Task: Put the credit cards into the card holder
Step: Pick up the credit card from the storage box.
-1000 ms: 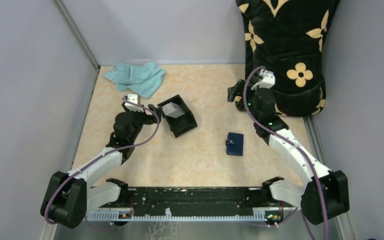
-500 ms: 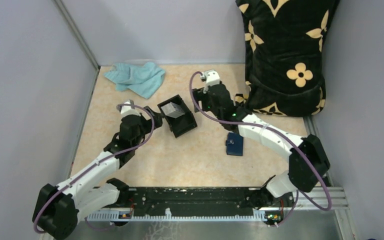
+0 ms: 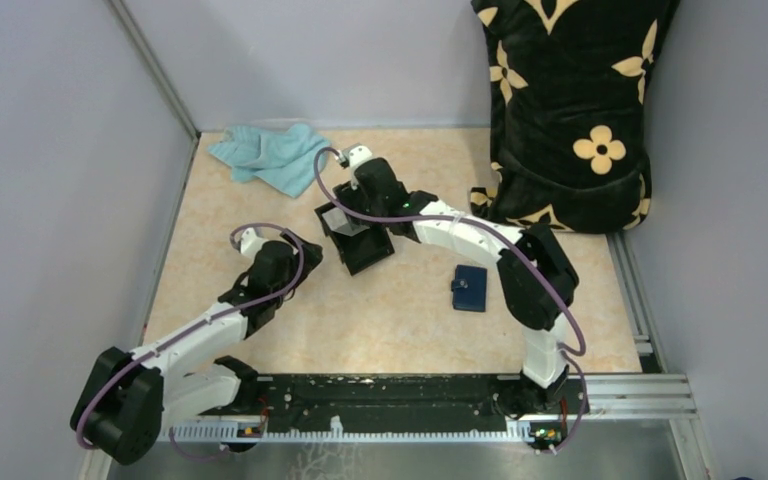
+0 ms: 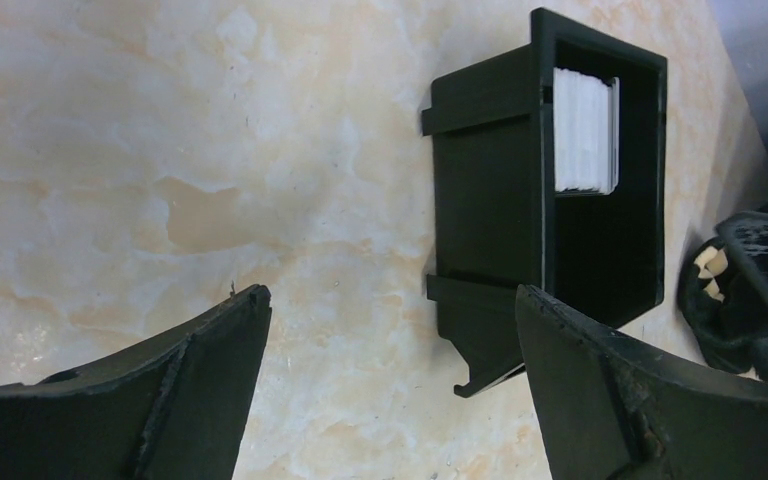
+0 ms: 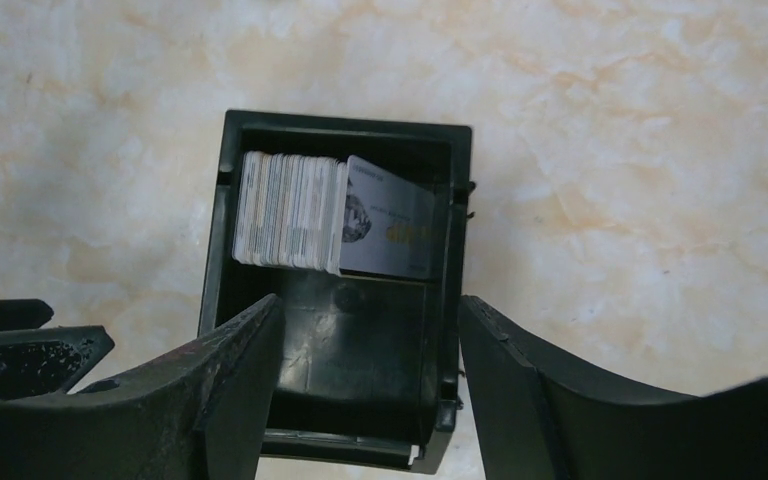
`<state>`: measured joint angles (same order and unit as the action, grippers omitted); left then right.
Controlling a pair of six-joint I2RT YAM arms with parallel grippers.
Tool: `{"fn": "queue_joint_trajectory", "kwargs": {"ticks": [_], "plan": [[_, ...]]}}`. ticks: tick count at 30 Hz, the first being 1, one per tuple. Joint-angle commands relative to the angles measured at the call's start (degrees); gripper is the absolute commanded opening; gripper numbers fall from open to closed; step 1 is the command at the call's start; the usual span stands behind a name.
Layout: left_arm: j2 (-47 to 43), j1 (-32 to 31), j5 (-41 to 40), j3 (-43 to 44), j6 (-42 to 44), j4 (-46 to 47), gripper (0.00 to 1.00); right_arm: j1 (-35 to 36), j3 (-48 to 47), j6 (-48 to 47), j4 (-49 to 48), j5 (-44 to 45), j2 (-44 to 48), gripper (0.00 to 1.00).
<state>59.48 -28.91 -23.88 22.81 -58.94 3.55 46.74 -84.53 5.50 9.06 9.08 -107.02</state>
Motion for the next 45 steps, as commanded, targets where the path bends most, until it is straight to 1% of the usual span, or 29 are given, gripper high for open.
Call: {"fn": "queue_joint_trajectory", "kwargs": {"ticks": [1, 12, 28, 37, 44, 45], "plan": [[2.1, -0.3, 0.6, -1.2, -3.8, 5.4, 0.97, 0.5, -6.7, -0.7, 2.3, -4.5, -2.6, 0.64], [5.6, -0.3, 0.4, -2.1, -6.1, 8.4, 0.97, 0.2, -14.3, -0.3, 6.1, -7.6, -9.8, 0.64], [8.7, -0.3, -1.0, -3.2, -5.3, 12.8, 0.97, -3.8, -21.0, 3.6, 6.5, -16.2, -18.2, 0.64], [9.5, -0.3, -1.5, -3.3, -4.8, 13.8, 0.97, -5.3, -20.6, 7.4, 5.9, -22.0, -20.0, 0.55], [10.6, -0.2, -1.7, -2.9, -3.9, 14.5, 0.96, -5.3, -20.7, 9.5, 6.2, -25.2, -19.8, 0.41], [10.8, -0.2, -1.6, -2.7, -3.6, 14.6, 0.96, -5.3, -20.3, 9.9, 5.8, -25.7, -19.4, 0.4]]}}
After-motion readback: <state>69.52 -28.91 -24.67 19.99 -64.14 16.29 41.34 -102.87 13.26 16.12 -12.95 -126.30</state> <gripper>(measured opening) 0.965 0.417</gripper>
